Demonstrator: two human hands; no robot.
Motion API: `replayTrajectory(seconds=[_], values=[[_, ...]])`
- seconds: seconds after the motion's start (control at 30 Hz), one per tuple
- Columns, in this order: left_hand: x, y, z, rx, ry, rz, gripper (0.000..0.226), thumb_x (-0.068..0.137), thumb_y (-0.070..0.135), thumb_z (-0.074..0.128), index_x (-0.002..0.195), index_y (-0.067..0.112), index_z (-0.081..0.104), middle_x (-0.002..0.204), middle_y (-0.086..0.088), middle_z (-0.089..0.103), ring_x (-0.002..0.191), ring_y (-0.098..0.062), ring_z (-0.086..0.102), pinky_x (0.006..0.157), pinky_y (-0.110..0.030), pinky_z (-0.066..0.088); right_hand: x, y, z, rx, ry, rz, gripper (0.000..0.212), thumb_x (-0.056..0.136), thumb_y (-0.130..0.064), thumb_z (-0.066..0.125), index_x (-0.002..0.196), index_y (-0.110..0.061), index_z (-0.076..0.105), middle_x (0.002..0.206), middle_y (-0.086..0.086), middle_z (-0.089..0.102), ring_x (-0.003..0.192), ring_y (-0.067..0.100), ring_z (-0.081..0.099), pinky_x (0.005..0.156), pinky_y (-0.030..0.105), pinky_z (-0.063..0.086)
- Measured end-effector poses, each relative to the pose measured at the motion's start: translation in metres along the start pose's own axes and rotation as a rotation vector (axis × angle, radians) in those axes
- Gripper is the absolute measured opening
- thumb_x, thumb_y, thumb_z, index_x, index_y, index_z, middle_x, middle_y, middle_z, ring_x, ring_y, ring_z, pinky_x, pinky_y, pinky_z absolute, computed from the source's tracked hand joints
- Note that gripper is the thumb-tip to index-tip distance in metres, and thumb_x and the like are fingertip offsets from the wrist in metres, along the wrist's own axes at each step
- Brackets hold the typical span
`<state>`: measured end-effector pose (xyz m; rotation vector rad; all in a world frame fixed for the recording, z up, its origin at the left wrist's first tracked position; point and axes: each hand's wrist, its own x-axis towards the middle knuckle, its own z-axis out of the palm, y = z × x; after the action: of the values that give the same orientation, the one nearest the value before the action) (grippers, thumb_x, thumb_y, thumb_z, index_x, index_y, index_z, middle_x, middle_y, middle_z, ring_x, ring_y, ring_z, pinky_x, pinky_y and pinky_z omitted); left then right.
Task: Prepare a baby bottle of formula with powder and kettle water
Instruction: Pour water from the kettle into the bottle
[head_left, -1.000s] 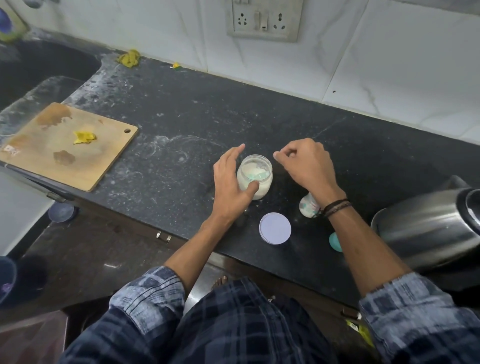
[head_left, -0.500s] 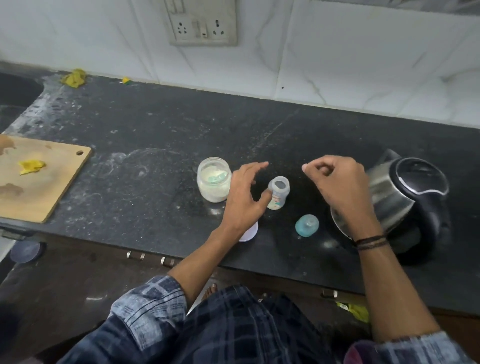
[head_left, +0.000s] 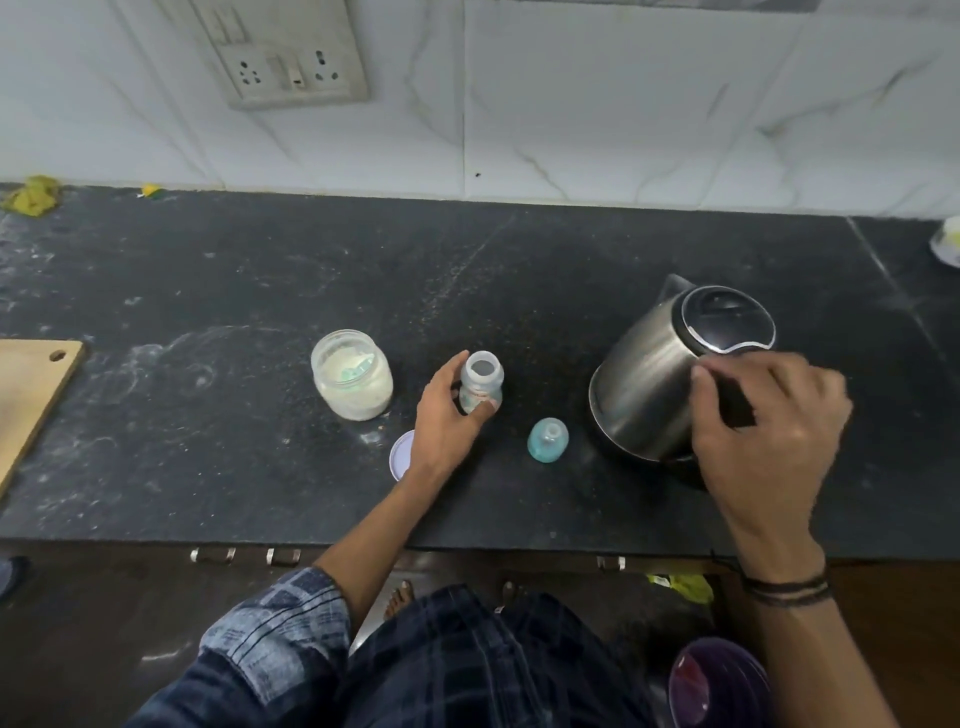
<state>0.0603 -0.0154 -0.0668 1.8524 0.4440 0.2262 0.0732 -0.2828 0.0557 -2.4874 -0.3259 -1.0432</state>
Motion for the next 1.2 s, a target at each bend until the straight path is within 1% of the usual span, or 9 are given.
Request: replayTrajectory(seconds=[0.1, 0.23, 0.27, 0.33, 0.43, 0.73, 0.93, 1.03, 1.2], values=[[0.002, 0.001, 0.0, 0.025, 0.028, -0.002, 0.064, 0.081, 0.006, 0.081, 0.139, 0.019, 0.057, 0.131, 0.01, 0.064, 0.119, -0.006, 0.061, 0.106, -0.024, 0.047, -0.011, 0.009, 0.003, 0.0, 0.003, 0.138, 0.024, 0.091, -0.02, 0.075, 0.112, -0.008, 0.073, 0.112, 0.017, 0.061, 0.098, 0.041, 0.055, 0.09, 0.026, 0.028], [0.003, 0.007, 0.001, 0.025, 0.044, -0.002, 0.059, 0.08, 0.012, 0.084, 0.133, 0.022, 0.061, 0.125, 0.013, 0.062, 0.111, -0.002, 0.06, 0.093, -0.007, 0.043, -0.019, 0.006, 0.006, 0.193, -0.029, 0.402, 0.047, 0.084, -0.017, 0.08, 0.125, -0.008, 0.061, 0.127, 0.021, 0.048, 0.115, 0.036, 0.046, 0.094, 0.029, 0.038], [0.004, 0.009, 0.001, 0.015, 0.046, 0.003, 0.055, 0.079, 0.014, 0.084, 0.129, 0.025, 0.062, 0.123, 0.014, 0.062, 0.11, -0.002, 0.061, 0.09, -0.006, 0.044, -0.021, 0.006, 0.006, 0.252, -0.026, 0.461, 0.051, 0.083, -0.018, 0.081, 0.127, -0.009, 0.058, 0.13, 0.02, 0.047, 0.118, 0.032, 0.047, 0.097, 0.029, 0.041], [0.005, 0.013, 0.002, 0.007, 0.053, 0.011, 0.052, 0.079, 0.019, 0.085, 0.121, 0.034, 0.06, 0.12, 0.015, 0.062, 0.11, -0.002, 0.062, 0.091, -0.01, 0.046, -0.023, 0.005, 0.007, 0.356, -0.024, 0.589, 0.056, 0.085, -0.023, 0.081, 0.132, -0.012, 0.053, 0.132, 0.013, 0.048, 0.117, 0.018, 0.051, 0.095, 0.014, 0.042], [0.009, 0.017, 0.004, 0.005, 0.064, 0.023, 0.053, 0.077, 0.023, 0.088, 0.118, 0.035, 0.057, 0.121, 0.014, 0.061, 0.11, -0.002, 0.063, 0.094, -0.018, 0.049, -0.025, 0.005, 0.009, 0.461, -0.017, 0.71, 0.055, 0.089, -0.031, 0.078, 0.134, -0.018, 0.05, 0.123, -0.001, 0.056, 0.096, -0.011, 0.055, 0.081, 0.001, 0.04], [0.015, 0.027, 0.012, -0.022, 0.054, 0.044, 0.054, 0.076, 0.023, 0.089, 0.119, 0.027, 0.056, 0.123, 0.011, 0.063, 0.11, -0.006, 0.064, 0.094, -0.022, 0.052, -0.025, 0.017, 0.012, 0.572, -0.002, 0.692, 0.053, 0.086, -0.021, 0.082, 0.13, -0.006, 0.055, 0.102, -0.022, 0.055, 0.087, -0.021, 0.058, 0.075, 0.002, 0.045], [0.013, 0.037, 0.015, -0.046, 0.04, 0.034, 0.052, 0.078, 0.023, 0.087, 0.119, 0.034, 0.056, 0.116, 0.019, 0.067, 0.106, 0.0, 0.065, 0.088, -0.015, 0.05, -0.025, 0.022, 0.019, 0.628, 0.068, 0.68, 0.05, 0.083, -0.02, 0.086, 0.123, -0.009, 0.058, 0.097, -0.021, 0.058, 0.085, -0.013, 0.062, 0.075, 0.01, 0.051], [0.013, 0.039, 0.017, -0.045, 0.041, 0.035, 0.053, 0.079, 0.023, 0.087, 0.12, 0.035, 0.056, 0.117, 0.018, 0.067, 0.108, -0.002, 0.065, 0.092, -0.02, 0.052, -0.023, 0.027, 0.022, 0.655, 0.102, 0.677, 0.047, 0.08, -0.018, 0.088, 0.117, -0.016, 0.059, 0.102, -0.016, 0.063, 0.087, -0.009, 0.064, 0.077, 0.012, 0.051], [0.012, 0.041, 0.023, -0.049, 0.063, 0.032, 0.054, 0.077, 0.023, 0.088, 0.123, 0.028, 0.06, 0.117, 0.015, 0.07, 0.107, -0.005, 0.067, 0.097, -0.032, 0.055, -0.022, 0.037, 0.028, 0.697, 0.093, 0.663, 0.048, 0.078, -0.012, 0.089, 0.117, -0.013, 0.06, 0.105, -0.015, 0.064, 0.09, -0.009, 0.066, 0.078, 0.011, 0.052]])
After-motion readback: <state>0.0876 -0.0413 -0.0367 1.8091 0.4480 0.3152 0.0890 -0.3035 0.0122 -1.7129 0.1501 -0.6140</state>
